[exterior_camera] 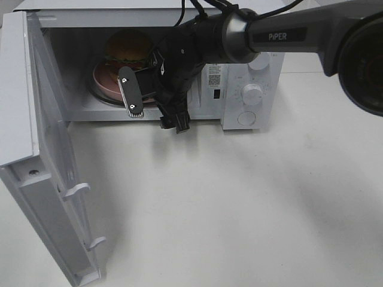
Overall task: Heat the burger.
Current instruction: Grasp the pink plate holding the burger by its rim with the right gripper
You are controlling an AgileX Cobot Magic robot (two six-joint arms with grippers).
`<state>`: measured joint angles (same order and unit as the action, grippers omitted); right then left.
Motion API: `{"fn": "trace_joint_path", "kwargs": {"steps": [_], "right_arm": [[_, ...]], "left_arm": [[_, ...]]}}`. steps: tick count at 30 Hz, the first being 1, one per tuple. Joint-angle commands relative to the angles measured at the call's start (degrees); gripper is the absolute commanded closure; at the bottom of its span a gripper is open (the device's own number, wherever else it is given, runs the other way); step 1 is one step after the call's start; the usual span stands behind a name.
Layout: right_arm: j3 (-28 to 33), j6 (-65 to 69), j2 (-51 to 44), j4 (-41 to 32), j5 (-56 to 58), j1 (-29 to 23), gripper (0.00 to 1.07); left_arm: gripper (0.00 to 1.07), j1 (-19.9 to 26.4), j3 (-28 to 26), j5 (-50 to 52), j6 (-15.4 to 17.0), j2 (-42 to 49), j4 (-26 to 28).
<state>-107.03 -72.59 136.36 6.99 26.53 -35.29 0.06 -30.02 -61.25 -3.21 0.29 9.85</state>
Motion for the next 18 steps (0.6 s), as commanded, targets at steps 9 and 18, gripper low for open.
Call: {"fn": "trace_joint_path", "kwargs": {"steps": [9, 18], "right_arm": [[-3.3, 2.5, 3.0, -0.9, 0.1, -0.1, 0.51], [-3.3, 2.8, 2.8, -1.0, 1.2, -0.2, 0.98]], "left_arm": [[0.09, 0.1, 0.1, 0.3, 0.2, 0.9, 0.5], [0.09, 0.1, 0.1, 0.3, 0.2, 0.9, 0.5]]}}
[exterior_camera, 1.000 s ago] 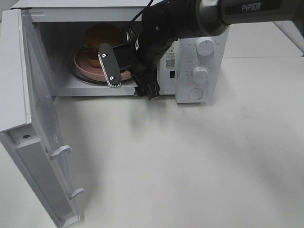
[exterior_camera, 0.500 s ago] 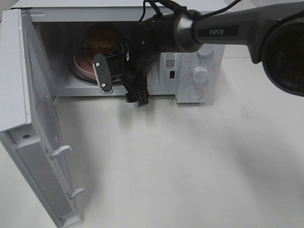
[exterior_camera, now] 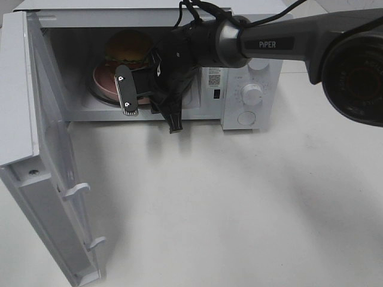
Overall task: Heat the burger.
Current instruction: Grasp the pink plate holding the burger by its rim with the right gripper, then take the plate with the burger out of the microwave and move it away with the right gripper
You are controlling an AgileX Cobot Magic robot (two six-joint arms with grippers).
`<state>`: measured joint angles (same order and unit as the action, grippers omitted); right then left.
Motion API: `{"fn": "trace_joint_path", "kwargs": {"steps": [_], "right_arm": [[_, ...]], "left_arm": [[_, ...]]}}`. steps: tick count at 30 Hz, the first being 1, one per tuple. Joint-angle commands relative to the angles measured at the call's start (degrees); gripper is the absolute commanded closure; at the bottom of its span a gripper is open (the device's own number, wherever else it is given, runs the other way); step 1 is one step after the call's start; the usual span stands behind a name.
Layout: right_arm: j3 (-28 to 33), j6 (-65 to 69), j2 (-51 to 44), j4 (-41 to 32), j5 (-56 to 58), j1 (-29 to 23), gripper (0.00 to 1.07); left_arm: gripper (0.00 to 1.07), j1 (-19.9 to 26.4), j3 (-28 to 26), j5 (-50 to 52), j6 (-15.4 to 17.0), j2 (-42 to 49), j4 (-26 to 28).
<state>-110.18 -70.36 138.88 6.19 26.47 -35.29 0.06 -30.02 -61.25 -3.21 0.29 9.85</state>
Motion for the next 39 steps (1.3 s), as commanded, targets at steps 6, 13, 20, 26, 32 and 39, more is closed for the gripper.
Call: {"fn": "trace_joint_path", "kwargs": {"steps": [6, 13, 20, 26, 32, 39], "right_arm": [[-0.1, -0.1, -1.3, -0.5, 3.4, -1.1, 1.07], [1.0, -2.5, -3.2, -0.6, 4.9, -2.3, 1.07], [9.3, -6.2, -8.7, 0.3, 0.6, -2.9, 1.07], [14.3, -6.2, -12.2, 0.5, -3.0, -2.9, 1.07], [22.2, -5.2, -17.2, 3.4, -5.8, -2.9, 1.07], [28.9, -5.0, -21.8, 3.4, -10.6, -2.9, 1.07]], "left_arm": [[0.09, 0.1, 0.1, 0.3, 0.2, 0.9, 0.5], [0.09, 0.1, 0.1, 0.3, 0.2, 0.9, 0.5], [0.09, 0.1, 0.1, 0.3, 0.2, 0.9, 0.5], [0.09, 0.1, 0.1, 0.3, 0.2, 0.9, 0.5], [0.09, 0.1, 0.1, 0.3, 0.2, 0.9, 0.5], [0.09, 0.1, 0.1, 0.3, 0.2, 0.9, 0.5]]}}
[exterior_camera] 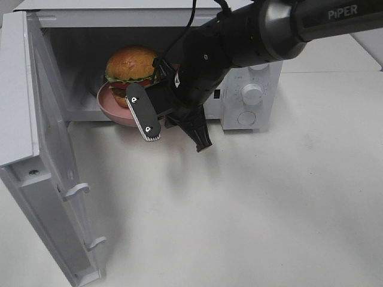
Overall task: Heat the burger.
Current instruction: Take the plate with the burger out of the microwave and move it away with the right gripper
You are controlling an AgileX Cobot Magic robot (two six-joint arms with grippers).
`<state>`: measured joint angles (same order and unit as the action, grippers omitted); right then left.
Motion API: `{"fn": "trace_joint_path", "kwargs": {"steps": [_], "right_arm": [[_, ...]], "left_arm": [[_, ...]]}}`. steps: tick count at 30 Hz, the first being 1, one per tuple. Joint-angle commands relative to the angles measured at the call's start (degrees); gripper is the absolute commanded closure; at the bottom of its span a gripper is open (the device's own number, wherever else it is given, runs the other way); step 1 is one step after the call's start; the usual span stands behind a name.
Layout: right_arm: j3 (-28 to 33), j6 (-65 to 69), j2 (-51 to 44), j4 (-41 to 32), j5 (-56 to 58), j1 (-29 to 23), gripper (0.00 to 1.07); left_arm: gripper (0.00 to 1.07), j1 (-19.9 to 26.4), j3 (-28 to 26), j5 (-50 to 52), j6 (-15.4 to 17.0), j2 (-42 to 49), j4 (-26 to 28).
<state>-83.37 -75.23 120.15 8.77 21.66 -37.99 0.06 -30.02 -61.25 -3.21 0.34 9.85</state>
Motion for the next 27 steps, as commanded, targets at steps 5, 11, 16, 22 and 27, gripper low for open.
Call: {"fn": "trace_joint_path", "kwargs": {"steps": [5, 11, 16, 22, 27], "right_arm": [[7.8, -0.1, -6.5, 0.7, -9.7, -0.2, 1.07], [14.2, -0.1, -10.3, 0.7, -12.8, -0.2, 1.07], [19.4, -0.1, -13.6, 0.7, -16.0, -0.2, 1.07], [28.0, 0.1, -19.0, 0.7, -22.4, -0.2, 1.07], [33.2, 0.1, -22.8, 0.7, -24.0, -0.2, 1.07]], "left_arm": [[0.09, 0.1, 0.1, 0.3, 0.2, 0.9, 0.5], [0.09, 0.1, 0.1, 0.3, 0.2, 0.9, 0.5], [0.09, 0.1, 0.1, 0.3, 0.2, 0.9, 0.5], [0.09, 0.1, 0.1, 0.3, 0.2, 0.9, 0.5], [0.09, 0.1, 0.1, 0.3, 0.2, 0.9, 0.5]]}}
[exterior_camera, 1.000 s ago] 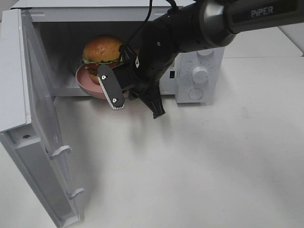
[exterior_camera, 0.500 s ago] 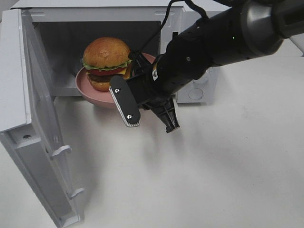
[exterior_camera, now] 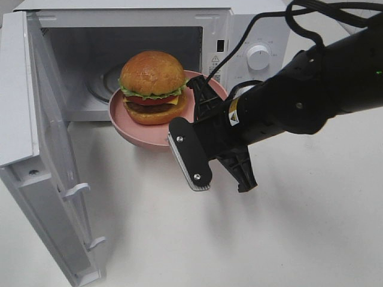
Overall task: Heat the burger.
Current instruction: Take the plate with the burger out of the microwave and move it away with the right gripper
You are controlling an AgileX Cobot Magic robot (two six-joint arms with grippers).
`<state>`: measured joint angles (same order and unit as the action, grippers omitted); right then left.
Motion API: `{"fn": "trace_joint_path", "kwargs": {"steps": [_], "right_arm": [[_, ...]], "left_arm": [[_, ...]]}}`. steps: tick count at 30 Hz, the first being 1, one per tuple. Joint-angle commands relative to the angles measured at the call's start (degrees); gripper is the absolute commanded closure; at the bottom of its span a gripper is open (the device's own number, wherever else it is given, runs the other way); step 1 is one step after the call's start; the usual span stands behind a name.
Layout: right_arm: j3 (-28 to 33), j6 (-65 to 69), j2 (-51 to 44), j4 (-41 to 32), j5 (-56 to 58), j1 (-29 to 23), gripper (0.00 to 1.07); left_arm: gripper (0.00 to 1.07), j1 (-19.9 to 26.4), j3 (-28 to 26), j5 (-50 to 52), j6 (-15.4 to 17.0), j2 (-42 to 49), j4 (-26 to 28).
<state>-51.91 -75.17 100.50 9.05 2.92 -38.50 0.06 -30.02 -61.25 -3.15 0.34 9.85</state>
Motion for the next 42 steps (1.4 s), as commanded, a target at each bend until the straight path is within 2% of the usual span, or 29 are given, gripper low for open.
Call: {"fn": "trace_joint_path", "kwargs": {"steps": [1, 5, 14, 26, 42], "right_arm": [[1.7, 0.0, -3.2, 0.5, -5.3, 0.3, 1.07], [6.4, 0.0, -7.4, 0.5, -6.2, 0.3, 1.07], [12.5, 0.0, -14.0, 0.5, -6.0, 0.3, 1.07], [21.7, 2.1, -26.0, 0.5, -0.9, 0.3, 1.07], [29.8, 7.6, -39.6, 1.5, 6.9, 0.3, 1.07]], "left_arm": [[0.09, 0.1, 0.1, 0.3, 0.1, 0.9, 0.5], [0.09, 0.1, 0.1, 0.3, 0.1, 0.9, 0.5], [0.09, 0.1, 0.1, 0.3, 0.1, 0.9, 0.5], [0.09, 0.1, 0.1, 0.3, 0.1, 0.9, 0.5], [0.09, 0.1, 0.1, 0.3, 0.1, 0.9, 0.5]]}}
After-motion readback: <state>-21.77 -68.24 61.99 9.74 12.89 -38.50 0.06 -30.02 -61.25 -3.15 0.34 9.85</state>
